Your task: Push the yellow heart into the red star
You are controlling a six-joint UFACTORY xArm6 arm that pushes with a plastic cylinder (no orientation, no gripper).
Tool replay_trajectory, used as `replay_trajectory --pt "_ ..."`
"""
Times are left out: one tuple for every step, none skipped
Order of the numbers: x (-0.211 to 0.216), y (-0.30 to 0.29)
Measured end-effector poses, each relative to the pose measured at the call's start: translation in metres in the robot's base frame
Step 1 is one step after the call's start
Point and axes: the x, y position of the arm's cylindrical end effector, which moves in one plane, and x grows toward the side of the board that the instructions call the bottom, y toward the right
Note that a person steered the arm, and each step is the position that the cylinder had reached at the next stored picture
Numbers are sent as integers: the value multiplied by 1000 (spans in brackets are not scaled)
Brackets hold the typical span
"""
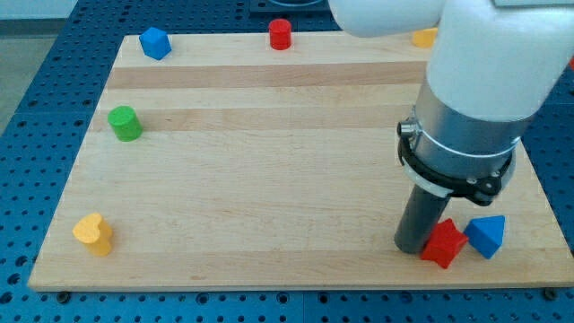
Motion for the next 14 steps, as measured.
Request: replay_trajectory --pt "0 3" --pt "0 19" --pt "0 14" --pt "-19 -38" --pt "-34 -128" --pt "-48 -230" --pt "-58 -332" --pt "-58 -421" --pt "-38 -430" --pt "-14 -416" --pt "-10 -408" --pt "-10 -384" --pt "-10 -347" --pt "-10 -312"
